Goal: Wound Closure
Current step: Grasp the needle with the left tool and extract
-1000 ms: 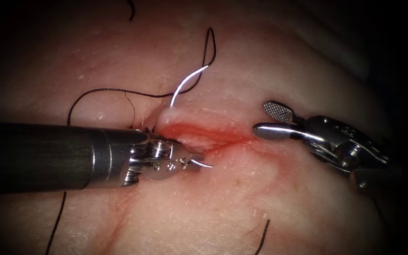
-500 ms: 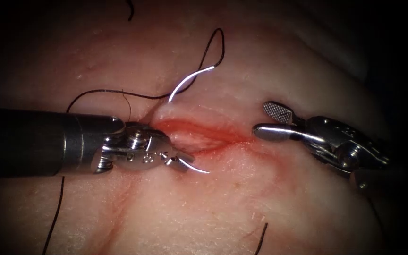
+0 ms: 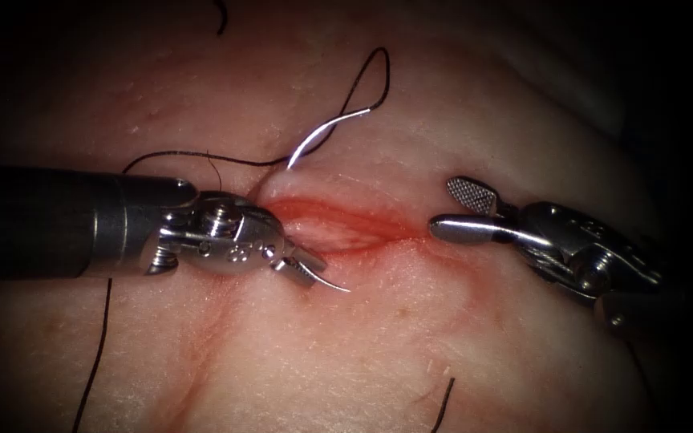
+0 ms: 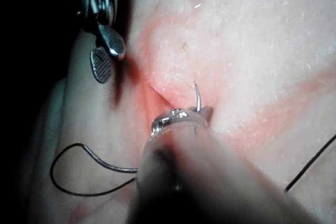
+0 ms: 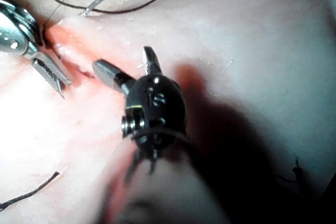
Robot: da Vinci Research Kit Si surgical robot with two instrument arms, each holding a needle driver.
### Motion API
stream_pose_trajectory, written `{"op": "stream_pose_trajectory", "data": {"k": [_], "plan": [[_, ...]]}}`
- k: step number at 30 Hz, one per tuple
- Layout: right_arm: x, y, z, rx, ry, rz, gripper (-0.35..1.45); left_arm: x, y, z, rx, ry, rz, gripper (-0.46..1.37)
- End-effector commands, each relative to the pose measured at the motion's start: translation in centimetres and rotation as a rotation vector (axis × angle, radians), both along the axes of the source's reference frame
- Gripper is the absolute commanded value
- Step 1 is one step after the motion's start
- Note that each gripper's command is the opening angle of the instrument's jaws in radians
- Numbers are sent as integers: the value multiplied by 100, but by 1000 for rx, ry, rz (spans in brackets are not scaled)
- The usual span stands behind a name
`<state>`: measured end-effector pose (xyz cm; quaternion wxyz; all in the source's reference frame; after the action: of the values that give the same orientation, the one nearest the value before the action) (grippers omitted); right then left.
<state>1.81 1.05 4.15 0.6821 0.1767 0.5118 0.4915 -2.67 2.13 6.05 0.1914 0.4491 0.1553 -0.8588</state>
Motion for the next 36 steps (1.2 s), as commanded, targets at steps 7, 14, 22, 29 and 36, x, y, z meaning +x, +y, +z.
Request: {"op": "stream_pose_trajectory", "data": {"k": [7,14,22,29,36], "plan": [[0,0,0,-1,4,0,79,-4,-12,-24,249,-107,-105,-35],[0,0,0,-1,4,0,77,-16,-26,-66,528,-149,-261,-35],[0,1,1,-3,5,2,75,-25,-23,-111,837,-181,-488,-35],[0,1,1,-3,5,3,73,-20,-18,-146,1078,-217,-566,-35],[0,2,2,-3,4,4,72,-9,-22,-188,1140,-308,-532,-35]]}}
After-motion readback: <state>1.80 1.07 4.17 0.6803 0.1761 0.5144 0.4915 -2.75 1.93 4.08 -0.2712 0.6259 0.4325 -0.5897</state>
